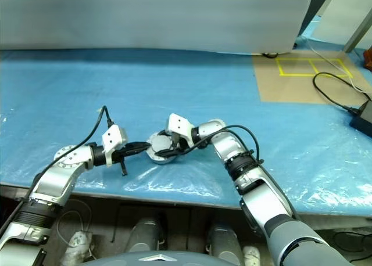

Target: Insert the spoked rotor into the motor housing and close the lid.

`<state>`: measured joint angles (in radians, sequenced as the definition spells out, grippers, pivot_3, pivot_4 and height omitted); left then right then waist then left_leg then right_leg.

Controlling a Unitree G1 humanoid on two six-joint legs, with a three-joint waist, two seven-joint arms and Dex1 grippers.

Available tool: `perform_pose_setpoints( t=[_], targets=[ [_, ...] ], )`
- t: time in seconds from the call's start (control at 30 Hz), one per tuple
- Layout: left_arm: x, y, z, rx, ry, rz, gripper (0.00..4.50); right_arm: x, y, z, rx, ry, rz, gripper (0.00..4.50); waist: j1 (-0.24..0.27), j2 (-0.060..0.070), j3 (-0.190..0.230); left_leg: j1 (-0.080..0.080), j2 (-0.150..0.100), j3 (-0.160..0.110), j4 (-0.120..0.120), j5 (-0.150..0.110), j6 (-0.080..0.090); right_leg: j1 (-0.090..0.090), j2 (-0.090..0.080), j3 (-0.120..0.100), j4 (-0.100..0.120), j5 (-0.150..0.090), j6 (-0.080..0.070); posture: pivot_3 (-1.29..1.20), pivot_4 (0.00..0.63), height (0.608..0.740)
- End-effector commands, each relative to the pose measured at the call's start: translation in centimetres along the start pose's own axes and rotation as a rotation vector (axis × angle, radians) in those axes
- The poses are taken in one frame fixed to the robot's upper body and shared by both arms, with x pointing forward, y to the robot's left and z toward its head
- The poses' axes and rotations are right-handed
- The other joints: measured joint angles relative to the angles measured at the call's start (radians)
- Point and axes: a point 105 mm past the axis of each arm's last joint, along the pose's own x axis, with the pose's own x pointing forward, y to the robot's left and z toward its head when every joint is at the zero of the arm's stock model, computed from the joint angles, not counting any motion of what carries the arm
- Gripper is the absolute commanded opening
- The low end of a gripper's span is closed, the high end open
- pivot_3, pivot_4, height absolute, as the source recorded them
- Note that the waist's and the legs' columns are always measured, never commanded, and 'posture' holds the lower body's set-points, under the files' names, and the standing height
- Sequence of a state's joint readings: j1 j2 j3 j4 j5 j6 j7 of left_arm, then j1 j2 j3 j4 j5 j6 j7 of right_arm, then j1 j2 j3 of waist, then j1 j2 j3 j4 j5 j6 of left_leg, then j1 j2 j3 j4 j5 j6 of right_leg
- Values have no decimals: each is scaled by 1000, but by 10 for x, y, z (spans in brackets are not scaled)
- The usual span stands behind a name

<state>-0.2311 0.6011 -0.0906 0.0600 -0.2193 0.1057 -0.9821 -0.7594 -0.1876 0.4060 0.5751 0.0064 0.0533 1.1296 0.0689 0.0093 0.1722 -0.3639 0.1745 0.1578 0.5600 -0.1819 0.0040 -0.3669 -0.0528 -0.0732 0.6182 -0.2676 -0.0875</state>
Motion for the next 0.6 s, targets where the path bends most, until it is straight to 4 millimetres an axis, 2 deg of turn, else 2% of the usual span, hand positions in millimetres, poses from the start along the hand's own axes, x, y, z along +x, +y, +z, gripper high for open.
perform_pose_setpoints(
  t=[0.03, 0.17, 0.23, 0.27, 0.6],
  targets=[
    [3, -11, -24, -33, 86, -38, 34, -3, 10, -39, 91, 127, 2, 2985, 0, 1, -1, 0, 0, 0, 0, 0, 0, 0, 0, 0, 0, 0, 0, 0, 150, 740],
    [4, -11, -23, -30, 81, -37, 34, -3, 10, -38, 99, 118, 0, 2985, 0, 2, -2, 0, -1, 0, -1, 0, 0, 0, -1, 0, 0, 0, 0, 0, 150, 740],
    [5, -11, -23, -29, 80, -40, 0, -3, 11, -35, 136, 101, 17, 3713, 1, 2, -2, 0, -1, 0, -1, 0, 0, 0, -1, 1, 0, 0, 0, 0, 150, 740],
    [5, -12, -23, -29, 79, -42, 0, -4, 11, -33, 150, 91, 25, 3941, 1, 2, -2, 0, -1, 0, -1, 0, 0, 0, -1, 1, 0, 0, 0, 0, 150, 740],
    [6, -14, -23, -35, 68, -53, 0, -20, -7, 2, 91, 10, -34, 3941, 6, 2, -3, -3, -3, 1, -10, 0, 0, -1, -1, 0, -10, 1, -2, 0, 150, 740]
  ],
)
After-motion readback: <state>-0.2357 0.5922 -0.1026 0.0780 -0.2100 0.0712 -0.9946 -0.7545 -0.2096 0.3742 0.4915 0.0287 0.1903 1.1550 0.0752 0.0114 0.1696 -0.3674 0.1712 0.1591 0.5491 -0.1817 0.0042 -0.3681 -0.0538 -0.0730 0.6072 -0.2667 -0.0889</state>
